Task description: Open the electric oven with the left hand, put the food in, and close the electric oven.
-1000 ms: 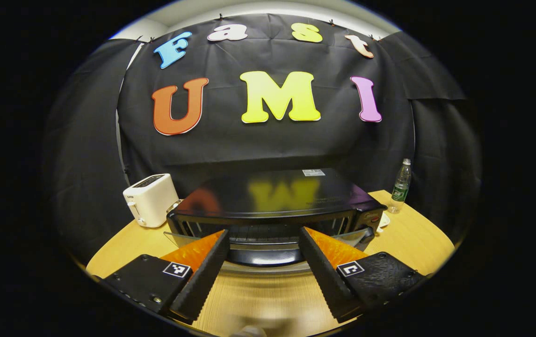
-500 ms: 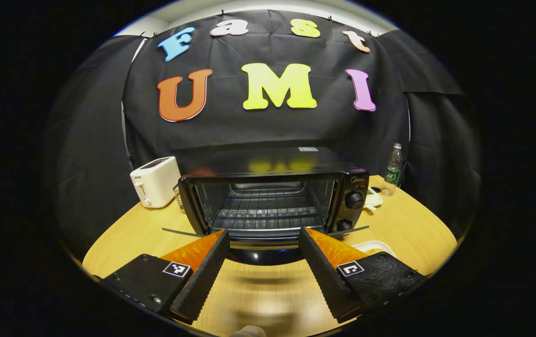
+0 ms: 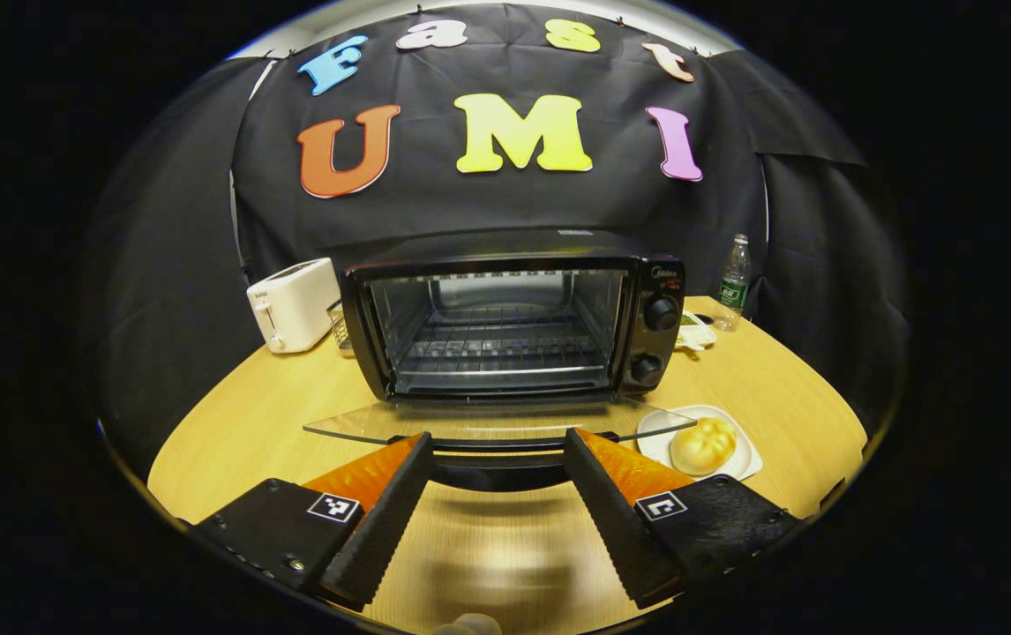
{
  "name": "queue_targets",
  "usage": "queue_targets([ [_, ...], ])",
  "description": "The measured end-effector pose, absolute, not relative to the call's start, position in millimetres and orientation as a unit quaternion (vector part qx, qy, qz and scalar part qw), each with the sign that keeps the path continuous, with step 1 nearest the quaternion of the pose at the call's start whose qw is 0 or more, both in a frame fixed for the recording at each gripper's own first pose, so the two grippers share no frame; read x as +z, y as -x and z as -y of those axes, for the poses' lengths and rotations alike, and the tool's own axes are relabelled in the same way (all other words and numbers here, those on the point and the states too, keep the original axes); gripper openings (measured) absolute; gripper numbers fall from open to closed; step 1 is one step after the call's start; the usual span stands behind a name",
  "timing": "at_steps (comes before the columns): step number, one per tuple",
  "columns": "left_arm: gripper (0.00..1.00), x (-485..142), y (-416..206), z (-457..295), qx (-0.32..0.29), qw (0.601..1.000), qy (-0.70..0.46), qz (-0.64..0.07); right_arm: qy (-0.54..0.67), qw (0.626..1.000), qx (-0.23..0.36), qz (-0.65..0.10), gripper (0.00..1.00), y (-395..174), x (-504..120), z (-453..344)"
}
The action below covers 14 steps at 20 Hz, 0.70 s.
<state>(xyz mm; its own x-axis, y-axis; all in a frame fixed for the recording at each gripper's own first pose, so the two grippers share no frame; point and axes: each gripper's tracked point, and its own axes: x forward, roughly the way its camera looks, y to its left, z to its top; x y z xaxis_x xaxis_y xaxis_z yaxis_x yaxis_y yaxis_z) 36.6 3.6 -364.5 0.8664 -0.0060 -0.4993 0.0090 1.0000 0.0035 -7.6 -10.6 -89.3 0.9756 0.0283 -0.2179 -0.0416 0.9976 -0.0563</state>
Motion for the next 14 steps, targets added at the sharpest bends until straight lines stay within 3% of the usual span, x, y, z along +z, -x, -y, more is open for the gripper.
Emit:
queue_targets([
  [10, 0.96, -430.1, -11.1, -1.6, 0.001, 0.939, 0.024, -0.342, 0.036, 0.991, 0.016, -0.128, 0.99, 8.7, -107.1, 16.3],
  [14, 0.94, -431.1, -10.3, 2.5, -0.006, 0.941, 0.016, -0.339, 0.036, 0.99, 0.014, -0.138, 0.99, 9.3, -116.8, 19.3],
])
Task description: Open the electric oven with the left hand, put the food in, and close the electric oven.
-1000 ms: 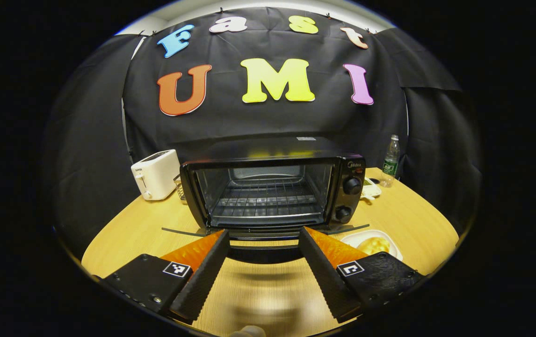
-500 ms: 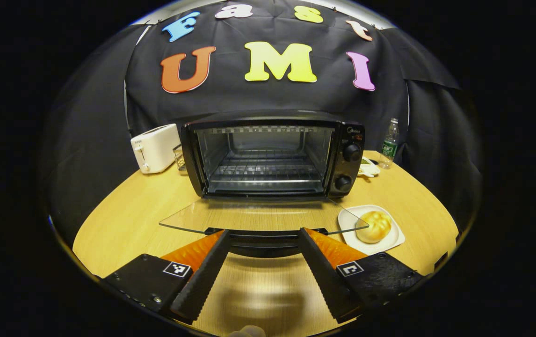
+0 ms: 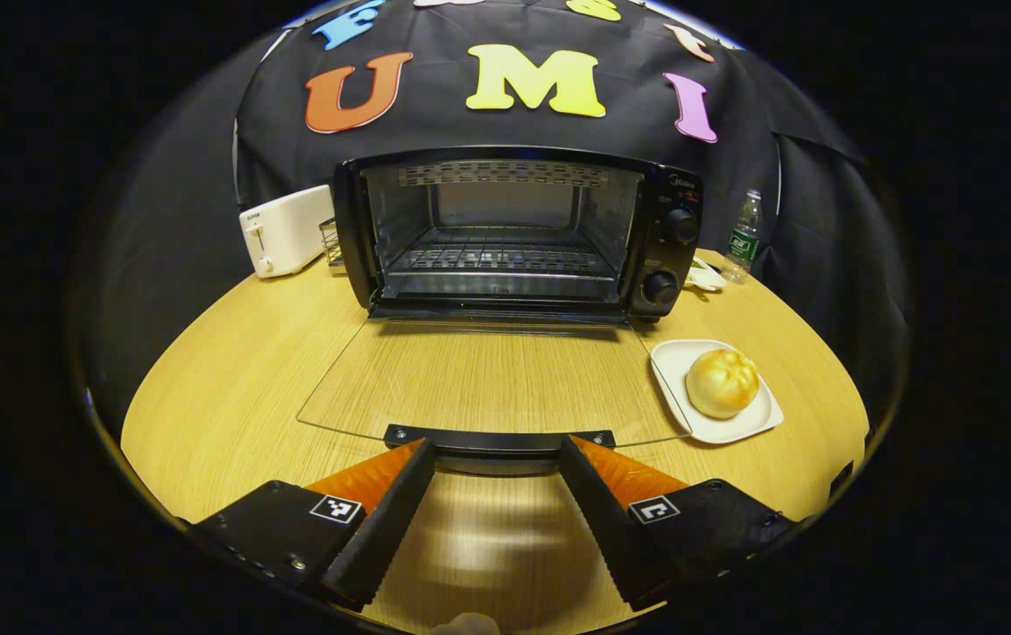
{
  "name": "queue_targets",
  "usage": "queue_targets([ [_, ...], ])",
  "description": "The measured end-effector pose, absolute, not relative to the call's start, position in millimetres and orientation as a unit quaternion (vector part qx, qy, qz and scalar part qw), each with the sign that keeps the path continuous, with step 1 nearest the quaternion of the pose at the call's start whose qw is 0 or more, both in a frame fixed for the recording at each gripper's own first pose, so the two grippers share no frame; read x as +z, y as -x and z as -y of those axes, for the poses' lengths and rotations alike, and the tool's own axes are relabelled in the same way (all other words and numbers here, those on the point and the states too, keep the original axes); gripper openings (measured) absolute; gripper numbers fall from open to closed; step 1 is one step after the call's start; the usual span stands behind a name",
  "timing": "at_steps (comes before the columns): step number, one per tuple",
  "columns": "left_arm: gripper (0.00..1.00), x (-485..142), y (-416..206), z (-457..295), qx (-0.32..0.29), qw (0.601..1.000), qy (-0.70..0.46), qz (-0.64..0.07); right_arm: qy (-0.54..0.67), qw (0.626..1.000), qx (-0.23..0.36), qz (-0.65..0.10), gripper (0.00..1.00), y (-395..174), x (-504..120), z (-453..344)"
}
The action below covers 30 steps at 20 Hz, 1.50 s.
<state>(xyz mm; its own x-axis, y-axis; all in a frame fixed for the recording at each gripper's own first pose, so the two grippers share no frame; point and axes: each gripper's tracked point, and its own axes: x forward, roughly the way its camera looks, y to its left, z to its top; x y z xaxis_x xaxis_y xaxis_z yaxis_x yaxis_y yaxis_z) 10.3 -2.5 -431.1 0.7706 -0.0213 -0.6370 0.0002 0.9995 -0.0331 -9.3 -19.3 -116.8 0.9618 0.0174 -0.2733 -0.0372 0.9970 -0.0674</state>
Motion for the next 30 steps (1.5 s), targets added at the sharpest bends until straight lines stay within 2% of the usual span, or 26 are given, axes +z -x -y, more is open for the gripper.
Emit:
queue_targets([
  [9, 0.93, -416.3, -11.9, 0.2, -0.005, 0.947, 0.014, -0.32, 0.027, 0.99, 0.013, -0.139, 0.99, 4.0, -120.1, 20.9],
  [15, 0.93, -327.2, -18.4, -17.0, 0.002, 0.969, 0.009, -0.248, 0.032, 0.993, 0.03, -0.107, 1.0, -3.7, -113.2, 5.0],
  [21, 0.93, -179.1, -4.2, -26.2, -0.004, 0.993, -0.009, -0.118, 0.036, 0.987, 0.046, -0.151, 0.99, -17.0, -191.1, -23.6],
  [27, 0.93, -69.0, 14.7, -34.5, 0.008, 0.999, 0.009, -0.038, 0.008, 0.97, 0.072, -0.232, 1.0, -33.9, -306.9, -67.3],
  [28, 0.83, -56.8, 16.1, -37.2, 0.009, 1.0, 0.006, -0.026, 0.014, 0.968, 0.074, -0.24, 0.99, -39.3, -322.1, -74.3],
  [29, 0.93, -48.4, 16.6, -37.8, 0.01, 1.0, 0.004, -0.021, 0.014, 0.965, 0.079, -0.248, 0.99, -45.2, -335.3, -81.9],
  [30, 0.93, -42.5, 18.2, -38.7, 0.012, 1.0, 0.005, -0.017, 0.01, 0.962, 0.082, -0.261, 1.0, -52.5, -350.4, -89.1],
])
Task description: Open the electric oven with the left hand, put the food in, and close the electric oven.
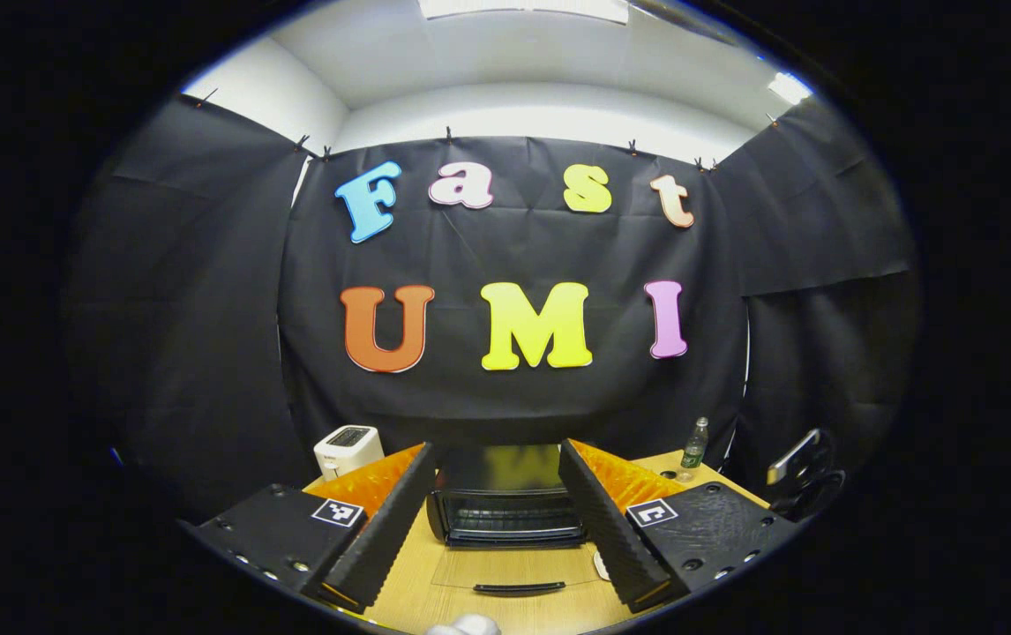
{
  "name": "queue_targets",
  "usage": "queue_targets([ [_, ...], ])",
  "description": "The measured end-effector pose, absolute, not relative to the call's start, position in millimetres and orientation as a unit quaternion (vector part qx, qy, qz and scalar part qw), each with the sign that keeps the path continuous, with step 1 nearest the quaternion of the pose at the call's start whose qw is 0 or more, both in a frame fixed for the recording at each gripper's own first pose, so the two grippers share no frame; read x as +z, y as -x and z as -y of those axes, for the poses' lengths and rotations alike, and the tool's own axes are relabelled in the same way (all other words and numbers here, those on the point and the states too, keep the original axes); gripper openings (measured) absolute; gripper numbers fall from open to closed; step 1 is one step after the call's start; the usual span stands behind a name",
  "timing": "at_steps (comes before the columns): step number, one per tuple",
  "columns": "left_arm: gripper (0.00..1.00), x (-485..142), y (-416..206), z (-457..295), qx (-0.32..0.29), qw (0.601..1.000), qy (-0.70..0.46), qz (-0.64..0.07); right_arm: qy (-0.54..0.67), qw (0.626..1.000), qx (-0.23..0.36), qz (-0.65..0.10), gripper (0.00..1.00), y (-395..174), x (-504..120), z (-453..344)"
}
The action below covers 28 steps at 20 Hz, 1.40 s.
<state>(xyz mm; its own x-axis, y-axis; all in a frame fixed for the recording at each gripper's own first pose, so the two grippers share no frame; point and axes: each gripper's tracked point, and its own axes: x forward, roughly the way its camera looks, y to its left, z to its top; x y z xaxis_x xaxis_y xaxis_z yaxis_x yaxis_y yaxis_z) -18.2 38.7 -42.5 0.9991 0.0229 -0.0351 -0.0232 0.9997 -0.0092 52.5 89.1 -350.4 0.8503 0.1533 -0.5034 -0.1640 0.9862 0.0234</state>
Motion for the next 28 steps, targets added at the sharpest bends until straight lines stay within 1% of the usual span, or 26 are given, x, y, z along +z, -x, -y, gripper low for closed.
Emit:
queue_targets([
  [2, 0.93, -38.0, 21.9, -42.1, 0.016, 1.0, 0.008, -0.02, 0.0, 0.957, 0.081, -0.279, 0.99, -66.4, -373.8, -96.7],
  [3, 0.84, -32.6, 23.9, -45.1, 0.019, 1.0, 0.008, -0.017, -0.004, 0.955, 0.075, -0.288, 0.99, -72.7, -382.7, -97.9],
  [4, 0.93, -29.0, 24.8, -49.4, 0.023, 1.0, 0.005, -0.013, -0.006, 0.954, 0.071, -0.292, 0.99, -78.9, -391.7, -98.4],
  [10, 0.93, -20.4, 25.2, -61.3, 0.029, 0.999, -0.01, -0.011, 0.002, 0.943, 0.077, -0.323, 0.99, -109.1, -426.4, -114.2],
  [12, 0.93, -18.6, 23.3, -62.9, 0.026, 1.0, -0.01, -0.005, 0.007, 0.942, 0.068, -0.327, 0.99, -116.0, -432.2, -115.8],
  [15, 0.93, -30.5, 19.6, -68.7, 0.027, 0.999, -0.025, -0.014, 0.002, 0.939, 0.065, -0.337, 0.99, -120.6, -439.3, -124.1],
  [23, 0.94, -35.0, 12.8, -79.1, 0.034, 0.999, -0.009, -0.025, 0.019, 0.933, 0.065, -0.354, 1.0, -132.2, -455.5, -122.3],
  [24, 0.94, -35.3, 11.6, -79.4, 0.033, 0.999, -0.009, -0.027, 0.022, 0.932, 0.069, -0.355, 0.97, -132.3, -454.9, -122.3],
  [25, 0.94, -36.1, 11.5, -79.7, 0.033, 0.999, -0.01, -0.027, 0.023, 0.932, 0.07, -0.354, 0.92, -131.4, -453.3, -121.2],
  [26, 0.94, -37.3, 11.0, -80.8, 0.033, 0.999, -0.011, -0.029, 0.026, 0.931, 0.072, -0.357, 0.88, -130.9, -453.5, -121.6],
  [28, 0.94, -40.9, 11.5, -80.7, 0.032, 0.999, -0.01, -0.034, 0.021, 0.928, 0.077, -0.365, 0.83, -126.7, -450.4, -124.1],
])
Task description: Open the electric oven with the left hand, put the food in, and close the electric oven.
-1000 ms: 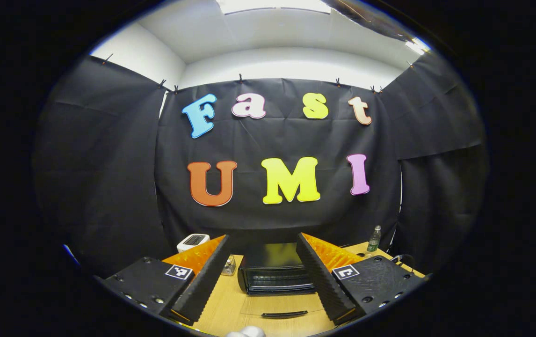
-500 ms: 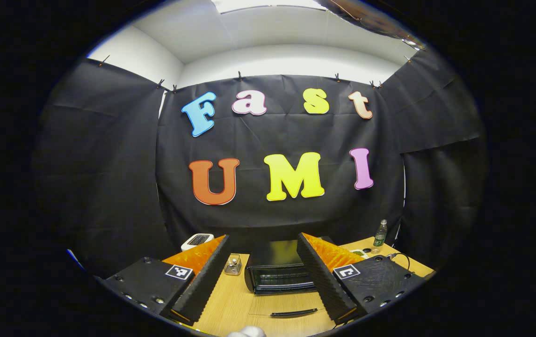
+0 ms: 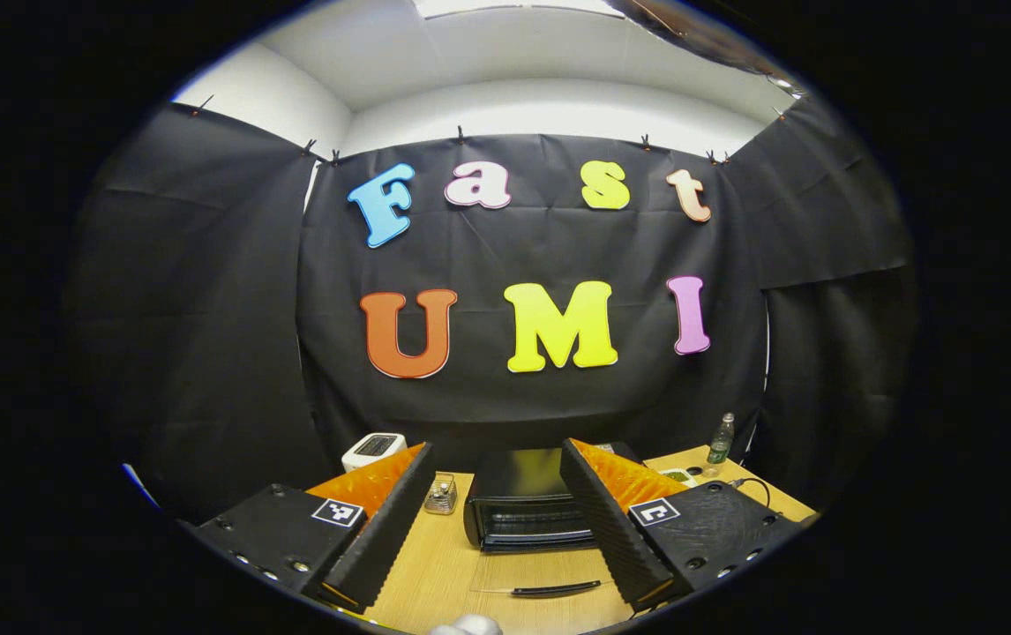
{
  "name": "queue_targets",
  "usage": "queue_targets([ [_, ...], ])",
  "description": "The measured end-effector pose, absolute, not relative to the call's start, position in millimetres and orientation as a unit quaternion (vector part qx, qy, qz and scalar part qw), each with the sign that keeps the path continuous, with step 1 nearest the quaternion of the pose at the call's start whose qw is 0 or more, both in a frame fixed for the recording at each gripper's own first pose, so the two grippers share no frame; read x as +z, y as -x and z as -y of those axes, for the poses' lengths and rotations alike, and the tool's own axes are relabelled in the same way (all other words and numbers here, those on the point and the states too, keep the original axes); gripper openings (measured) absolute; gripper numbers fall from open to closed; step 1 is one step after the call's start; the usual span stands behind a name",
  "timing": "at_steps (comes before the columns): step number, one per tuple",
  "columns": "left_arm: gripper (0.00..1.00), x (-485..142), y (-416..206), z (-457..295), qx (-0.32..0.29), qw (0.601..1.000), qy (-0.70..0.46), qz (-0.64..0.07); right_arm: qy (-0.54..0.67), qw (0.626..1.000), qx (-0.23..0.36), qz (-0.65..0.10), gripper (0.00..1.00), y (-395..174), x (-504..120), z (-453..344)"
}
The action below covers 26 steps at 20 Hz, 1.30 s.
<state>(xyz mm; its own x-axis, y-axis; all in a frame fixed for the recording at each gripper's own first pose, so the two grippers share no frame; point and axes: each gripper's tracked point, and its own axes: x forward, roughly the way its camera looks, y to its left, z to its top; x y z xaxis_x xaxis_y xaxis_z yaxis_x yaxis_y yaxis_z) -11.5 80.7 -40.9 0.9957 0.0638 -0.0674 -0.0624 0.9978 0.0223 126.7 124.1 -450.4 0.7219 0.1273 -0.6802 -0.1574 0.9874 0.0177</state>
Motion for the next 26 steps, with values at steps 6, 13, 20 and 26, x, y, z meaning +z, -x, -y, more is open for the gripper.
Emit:
queue_targets([
  [6, 0.94, -40.6, 11.7, -91.1, 0.034, 0.999, -0.01, -0.035, -0.064, 0.935, 0.115, -0.33, 0.79, -121.2, -386.7, -159.7],
  [13, 0.94, -43.3, 16.0, -105.5, 0.04, 0.998, -0.015, -0.04, -0.274, 0.882, 0.186, -0.334, 0.76, -134.3, -353.1, -258.1],
  [20, 0.94, -50.0, 23.2, -120.6, 0.043, 0.997, -0.03, -0.057, -0.413, 0.818, 0.182, -0.357, 0.76, -156.8, -369.0, -319.5],
  [26, 0.94, -60.1, 24.2, -130.9, 0.042, 0.996, -0.036, -0.072, -0.459, 0.807, 0.172, -0.328, 0.78, -193.8, -361.0, -346.0],
])
